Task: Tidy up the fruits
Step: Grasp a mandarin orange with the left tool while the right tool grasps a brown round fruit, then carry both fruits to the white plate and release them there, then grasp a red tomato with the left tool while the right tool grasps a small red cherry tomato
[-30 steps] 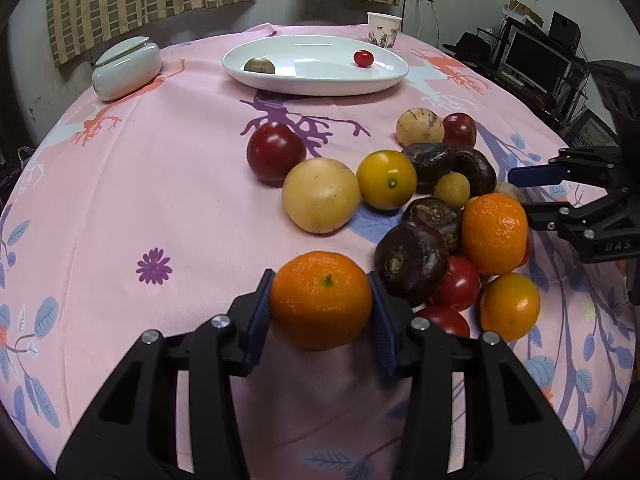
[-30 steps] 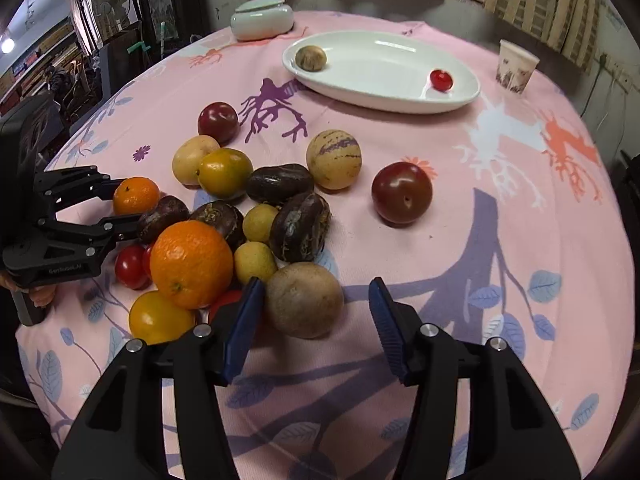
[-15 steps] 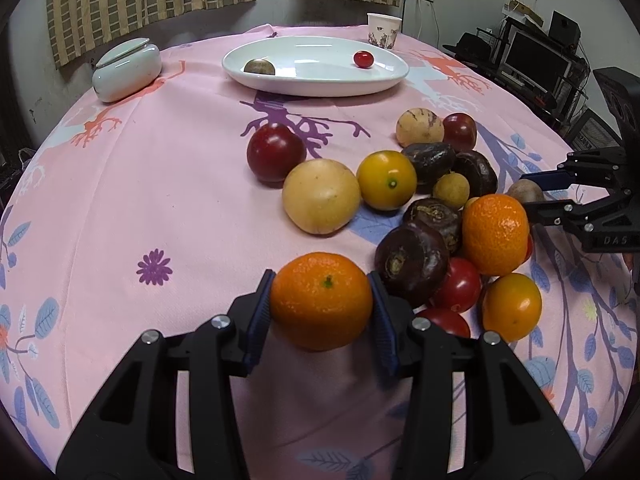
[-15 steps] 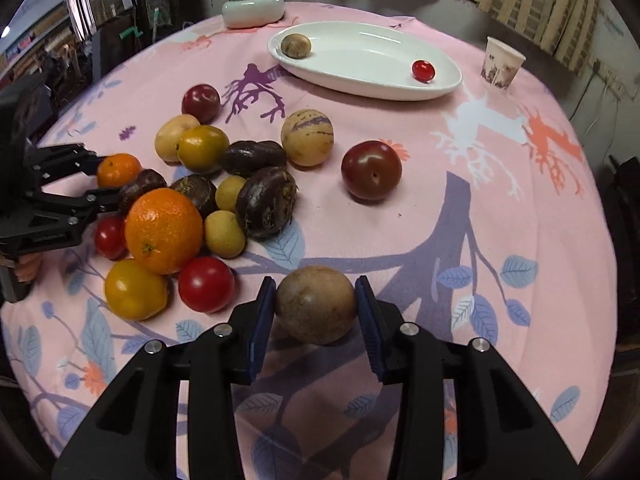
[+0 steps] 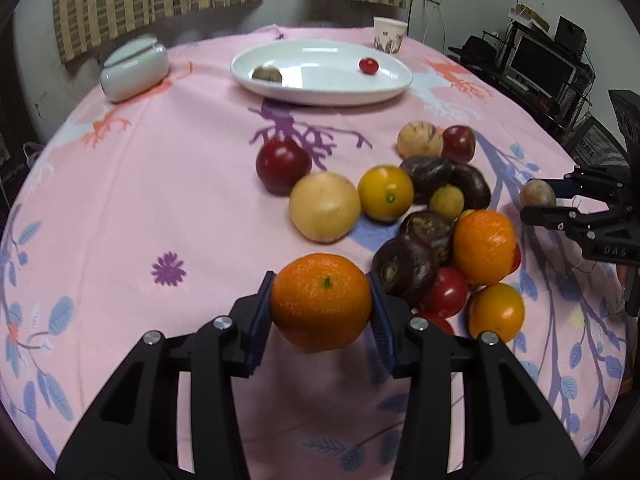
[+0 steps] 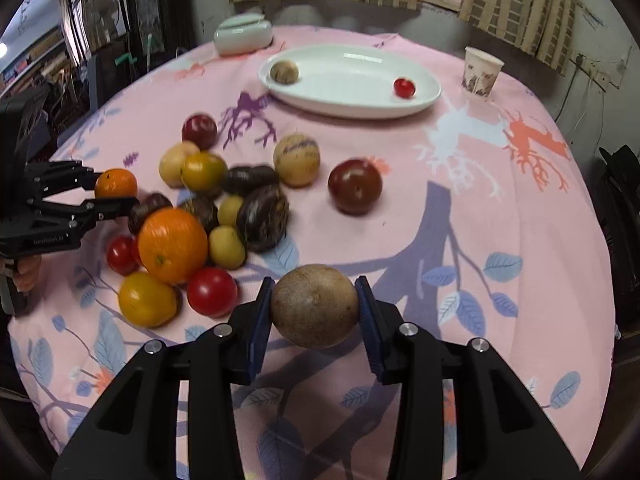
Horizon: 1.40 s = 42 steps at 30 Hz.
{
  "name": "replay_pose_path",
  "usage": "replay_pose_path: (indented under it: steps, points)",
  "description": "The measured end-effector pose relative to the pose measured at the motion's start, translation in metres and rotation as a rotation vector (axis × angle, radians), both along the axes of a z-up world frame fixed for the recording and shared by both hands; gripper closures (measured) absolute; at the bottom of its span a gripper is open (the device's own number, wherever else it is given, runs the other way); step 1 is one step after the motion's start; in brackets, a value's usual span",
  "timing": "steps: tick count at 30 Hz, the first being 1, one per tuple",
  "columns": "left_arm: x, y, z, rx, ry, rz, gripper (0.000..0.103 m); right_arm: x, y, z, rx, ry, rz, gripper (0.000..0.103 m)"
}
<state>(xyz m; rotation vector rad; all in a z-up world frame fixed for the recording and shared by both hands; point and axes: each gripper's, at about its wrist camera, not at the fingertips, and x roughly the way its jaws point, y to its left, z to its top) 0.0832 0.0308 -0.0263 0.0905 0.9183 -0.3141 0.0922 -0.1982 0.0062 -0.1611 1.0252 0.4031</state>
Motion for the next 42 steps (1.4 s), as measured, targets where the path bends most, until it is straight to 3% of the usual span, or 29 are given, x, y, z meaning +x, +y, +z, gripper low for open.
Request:
replay_pose_path:
  steps: [6,12,16,20,26,28,30,32,34,37,42]
  points:
    - [0.008,-0.007,0.051,0.010,-0.079,-0.009,0.058,0.017,0.005,0.049,0.072,-0.112,0.023,0.062]
    - [0.066,-0.028,0.091,-0.003,-0.149,-0.015,0.058,0.071,0.015,0.078,0.080,-0.222,-0.002,0.062]
    - [0.137,-0.045,0.092,-0.045,-0.132,0.024,0.058,0.126,0.024,0.061,0.051,-0.230,-0.052,0.062]
    - [0.198,-0.059,0.072,-0.051,-0.096,0.067,0.058,0.178,0.023,0.027,0.029,-0.196,-0.116,0.062]
    - [0.244,-0.070,0.029,-0.004,-0.013,0.104,0.058,0.226,0.023,-0.025,-0.032,-0.086,-0.155,0.062]
    - [0.250,-0.067,0.019,-0.012,0.012,0.120,0.058,0.233,0.022,-0.034,-0.022,-0.051,-0.166,0.060]
    - [0.253,-0.064,0.015,-0.023,0.025,0.129,0.055,0.233,0.019,-0.032,0.011,-0.060,-0.180,0.049]
    - [0.247,-0.057,0.021,-0.066,0.002,0.149,0.034,0.224,0.016,-0.023,0.017,-0.108,-0.194,0.035]
    - [0.234,-0.052,0.033,-0.089,-0.039,0.158,0.025,0.212,0.011,-0.011,0.038,-0.136,-0.189,0.035]
    - [0.208,-0.045,0.053,-0.122,-0.070,0.130,0.021,0.187,-0.001,0.007,0.081,-0.149,-0.197,0.035]
    - [0.144,-0.029,0.068,-0.167,-0.089,0.100,0.011,0.119,-0.020,0.030,0.180,-0.135,-0.194,0.033]
